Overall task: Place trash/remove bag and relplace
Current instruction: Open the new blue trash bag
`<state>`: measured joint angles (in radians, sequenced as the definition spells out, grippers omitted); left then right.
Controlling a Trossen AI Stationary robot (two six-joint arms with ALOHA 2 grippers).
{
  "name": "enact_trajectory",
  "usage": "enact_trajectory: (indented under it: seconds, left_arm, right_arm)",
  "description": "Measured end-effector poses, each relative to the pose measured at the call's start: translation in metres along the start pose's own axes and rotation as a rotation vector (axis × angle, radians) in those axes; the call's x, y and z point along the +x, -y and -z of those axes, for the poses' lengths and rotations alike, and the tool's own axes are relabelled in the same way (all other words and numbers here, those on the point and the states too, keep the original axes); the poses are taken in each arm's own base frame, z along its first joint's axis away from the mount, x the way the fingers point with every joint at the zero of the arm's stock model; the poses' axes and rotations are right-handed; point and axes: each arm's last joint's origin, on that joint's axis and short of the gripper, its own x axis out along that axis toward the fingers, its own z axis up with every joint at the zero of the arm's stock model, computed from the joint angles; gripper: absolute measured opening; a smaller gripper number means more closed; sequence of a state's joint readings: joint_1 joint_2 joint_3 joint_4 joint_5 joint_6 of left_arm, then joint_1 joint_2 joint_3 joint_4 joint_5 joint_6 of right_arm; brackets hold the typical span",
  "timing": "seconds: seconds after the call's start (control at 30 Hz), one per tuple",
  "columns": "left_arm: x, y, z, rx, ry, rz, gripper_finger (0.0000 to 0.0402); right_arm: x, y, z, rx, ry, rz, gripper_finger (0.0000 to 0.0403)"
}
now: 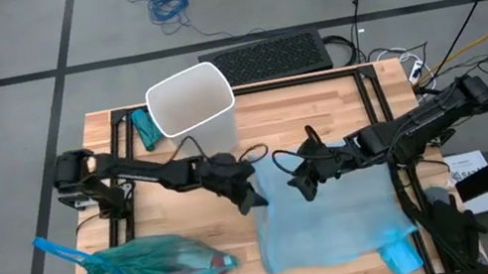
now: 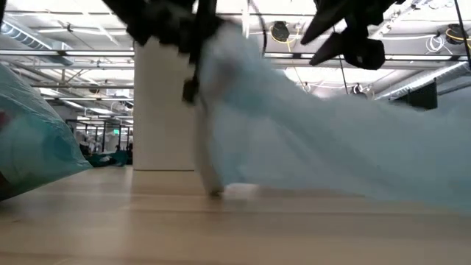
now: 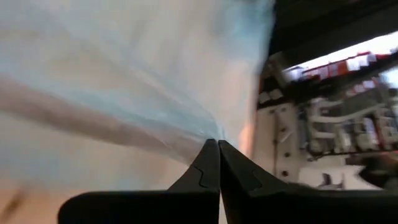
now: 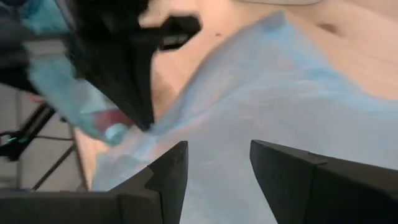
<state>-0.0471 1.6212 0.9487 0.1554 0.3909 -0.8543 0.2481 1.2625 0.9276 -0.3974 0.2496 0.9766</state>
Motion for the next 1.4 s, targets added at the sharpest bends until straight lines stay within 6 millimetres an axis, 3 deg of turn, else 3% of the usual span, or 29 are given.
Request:
enact_trajectory:
  seconds: [0.23, 0.43, 0.57, 0.77, 0.97, 1.4]
  left_arm:
    - [-0.044, 0.061, -0.035, 0.185, 0.207, 0.130, 0.0001]
    - [-0.062, 0.089, -0.052, 0.300, 0.273, 0.092, 0.0000]
    - [-0.064, 0.084, -0.052, 0.310, 0.231, -0.028, 0.0000]
    - [-0.062, 0.080, -0.046, 0.317, 0.169, -0.079, 0.0000]
    - [-0.063, 0.083, -0.050, 0.354, 0.235, -0.082, 0.0000]
    - [-0.069, 0.077, -0.061, 0.368, 0.289, -0.091, 0.0000]
  right_arm:
    - [-0.003, -0.016, -0.009, -0.015, 0.044, -0.203, 0.0167]
    - [-0.017, -0.030, -0.029, -0.042, 0.139, -0.448, 0.0167]
    - [-0.033, -0.028, -0.037, -0.052, 0.174, -0.501, 0.0167]
    - [-0.045, -0.004, -0.045, -0.030, 0.167, -0.352, 0.0167]
    - [-0.040, 0.005, -0.052, -0.022, 0.112, -0.357, 0.0174]
    - [-0.022, 0.004, -0.061, -0.022, 0.094, -0.419, 0.0241]
